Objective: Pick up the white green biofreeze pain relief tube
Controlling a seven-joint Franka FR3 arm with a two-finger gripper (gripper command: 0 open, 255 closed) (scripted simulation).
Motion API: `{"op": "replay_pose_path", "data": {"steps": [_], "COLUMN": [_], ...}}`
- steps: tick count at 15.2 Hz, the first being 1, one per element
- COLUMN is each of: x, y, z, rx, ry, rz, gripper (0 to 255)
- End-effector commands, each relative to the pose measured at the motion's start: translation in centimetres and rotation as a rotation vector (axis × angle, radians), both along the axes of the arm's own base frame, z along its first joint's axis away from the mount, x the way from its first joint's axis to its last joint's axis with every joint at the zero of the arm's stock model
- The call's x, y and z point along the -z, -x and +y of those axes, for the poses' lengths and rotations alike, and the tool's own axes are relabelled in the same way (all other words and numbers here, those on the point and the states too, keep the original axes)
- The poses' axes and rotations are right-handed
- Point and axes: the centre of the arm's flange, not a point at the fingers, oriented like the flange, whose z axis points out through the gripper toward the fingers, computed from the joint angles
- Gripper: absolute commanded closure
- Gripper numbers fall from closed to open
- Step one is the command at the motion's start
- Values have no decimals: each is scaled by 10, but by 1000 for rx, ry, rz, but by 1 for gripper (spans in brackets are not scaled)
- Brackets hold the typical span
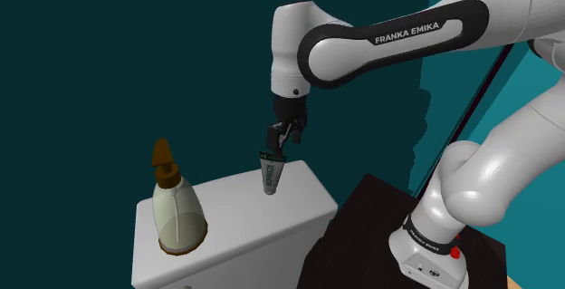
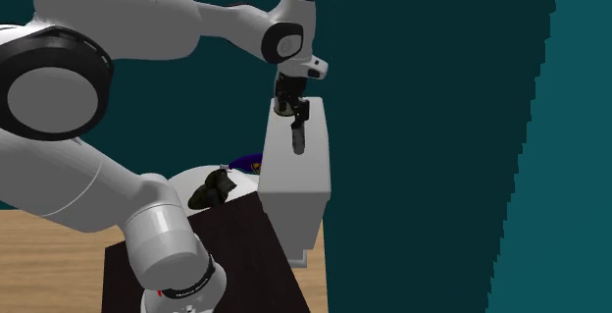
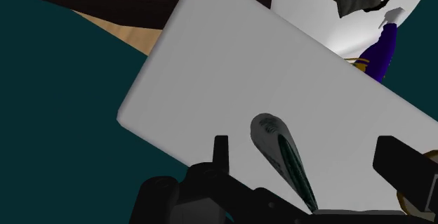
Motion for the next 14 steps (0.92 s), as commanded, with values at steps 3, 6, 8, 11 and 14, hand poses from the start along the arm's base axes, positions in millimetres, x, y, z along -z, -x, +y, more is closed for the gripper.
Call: {"op": "replay_pose_path", "data": {"steps": [3, 6, 8, 11, 14], "x": [22, 30, 30, 30, 30], "y": [0, 0, 0, 0, 0], "z": [1, 1, 1, 1, 1], "rx": [0, 0, 0, 0, 0], "ry": [0, 0, 0, 0, 0], "rz": [0, 0, 0, 0, 0], "gripper": [0, 0, 255, 255, 255]}}
